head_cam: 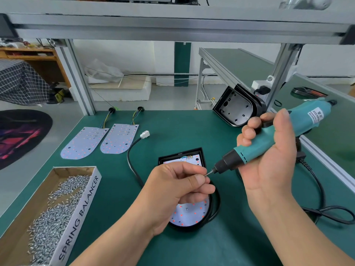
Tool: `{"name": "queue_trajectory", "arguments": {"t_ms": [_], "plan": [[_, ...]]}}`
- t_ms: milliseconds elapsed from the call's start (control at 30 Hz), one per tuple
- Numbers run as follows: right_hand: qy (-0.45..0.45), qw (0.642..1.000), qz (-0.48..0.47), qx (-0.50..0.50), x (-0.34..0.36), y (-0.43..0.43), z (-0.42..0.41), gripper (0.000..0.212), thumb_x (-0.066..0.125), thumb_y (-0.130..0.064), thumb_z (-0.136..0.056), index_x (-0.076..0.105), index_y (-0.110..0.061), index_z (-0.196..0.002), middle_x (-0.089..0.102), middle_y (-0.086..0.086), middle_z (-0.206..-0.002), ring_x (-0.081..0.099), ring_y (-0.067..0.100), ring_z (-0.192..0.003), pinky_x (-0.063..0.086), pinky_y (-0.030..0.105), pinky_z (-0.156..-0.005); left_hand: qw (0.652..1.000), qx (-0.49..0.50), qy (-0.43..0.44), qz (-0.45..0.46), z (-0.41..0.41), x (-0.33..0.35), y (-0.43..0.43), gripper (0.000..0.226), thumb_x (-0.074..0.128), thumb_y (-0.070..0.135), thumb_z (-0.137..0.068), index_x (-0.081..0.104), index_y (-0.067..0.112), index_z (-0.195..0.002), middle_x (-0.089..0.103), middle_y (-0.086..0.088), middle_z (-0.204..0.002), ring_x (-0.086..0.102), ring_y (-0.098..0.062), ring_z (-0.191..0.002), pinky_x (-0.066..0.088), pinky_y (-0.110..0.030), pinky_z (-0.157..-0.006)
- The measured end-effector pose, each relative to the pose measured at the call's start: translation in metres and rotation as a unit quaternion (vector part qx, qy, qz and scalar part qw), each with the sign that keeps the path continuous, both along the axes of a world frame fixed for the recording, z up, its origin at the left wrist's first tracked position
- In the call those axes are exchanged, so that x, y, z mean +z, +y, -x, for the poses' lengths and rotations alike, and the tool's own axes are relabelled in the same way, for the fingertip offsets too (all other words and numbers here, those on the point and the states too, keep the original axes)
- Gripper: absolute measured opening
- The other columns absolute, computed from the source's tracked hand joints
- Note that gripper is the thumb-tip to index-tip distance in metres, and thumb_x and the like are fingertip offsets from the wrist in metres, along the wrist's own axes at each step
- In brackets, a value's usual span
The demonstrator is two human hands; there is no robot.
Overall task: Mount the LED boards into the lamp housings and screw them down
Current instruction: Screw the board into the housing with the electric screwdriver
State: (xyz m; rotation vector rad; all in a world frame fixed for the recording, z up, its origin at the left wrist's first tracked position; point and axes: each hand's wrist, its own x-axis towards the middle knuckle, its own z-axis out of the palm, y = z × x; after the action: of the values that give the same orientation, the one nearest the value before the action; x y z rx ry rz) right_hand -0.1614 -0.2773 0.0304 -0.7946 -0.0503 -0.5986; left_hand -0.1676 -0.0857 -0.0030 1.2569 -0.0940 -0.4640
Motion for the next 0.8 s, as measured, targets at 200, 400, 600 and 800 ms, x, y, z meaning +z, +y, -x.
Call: {"name": "queue_trajectory", "arguments": {"t_ms": [200,400,600,800], "plan": [[0.012,1.0,0.003,0.012,-0.001,0.005,-0.003,0.029,0.065,-0.048,-0.104,0.066,-0.024,-0.088,0.064,0.0,-0.086,0.059,0.017,-0.072,0.051,0.026,-0.066,0.994,0.032,-0.077,-0.065,-0.006,-0.005,0.002,0.023,0.072,-0.002,-0.097,0.084,0.016,-0.091,0.081,-0.014,-0.092,0.082,-0.03,-0.088,0.065,-0.03,-0.074],[0.041,0.997,-0.067,0.012,-0.009,0.003,-0.008,0.032,0.068,-0.049,-0.102,0.063,-0.019,-0.093,0.063,0.003,-0.087,0.059,0.017,-0.073,0.052,0.025,-0.065,0.991,0.035,-0.106,-0.078,-0.007,-0.008,0.0,0.02,0.071,-0.002,-0.098,0.081,0.015,-0.102,0.082,-0.011,-0.093,0.082,-0.029,-0.087,0.063,-0.027,-0.073],[0.04,0.995,-0.089,0.009,-0.011,-0.001,-0.01,0.033,0.07,-0.047,-0.1,0.062,-0.017,-0.094,0.062,0.004,-0.087,0.058,0.017,-0.072,0.052,0.025,-0.065,0.986,0.041,-0.124,-0.105,-0.013,-0.002,0.011,0.017,0.075,0.034,-0.097,0.076,0.034,-0.114,0.081,-0.001,-0.102,0.079,-0.022,-0.078,0.062,-0.034,-0.063],[0.034,0.995,-0.089,-0.003,-0.01,-0.009,-0.011,0.032,0.071,-0.047,-0.1,0.061,-0.017,-0.095,0.063,0.003,-0.089,0.059,0.017,-0.074,0.053,0.025,-0.067,0.82,0.144,-0.177,-0.525,-0.05,-0.006,0.049,0.043,0.061,0.064,-0.097,0.067,0.031,-0.125,0.067,0.021,-0.085,0.066,-0.004,-0.094,0.048,-0.032,-0.08]]}}
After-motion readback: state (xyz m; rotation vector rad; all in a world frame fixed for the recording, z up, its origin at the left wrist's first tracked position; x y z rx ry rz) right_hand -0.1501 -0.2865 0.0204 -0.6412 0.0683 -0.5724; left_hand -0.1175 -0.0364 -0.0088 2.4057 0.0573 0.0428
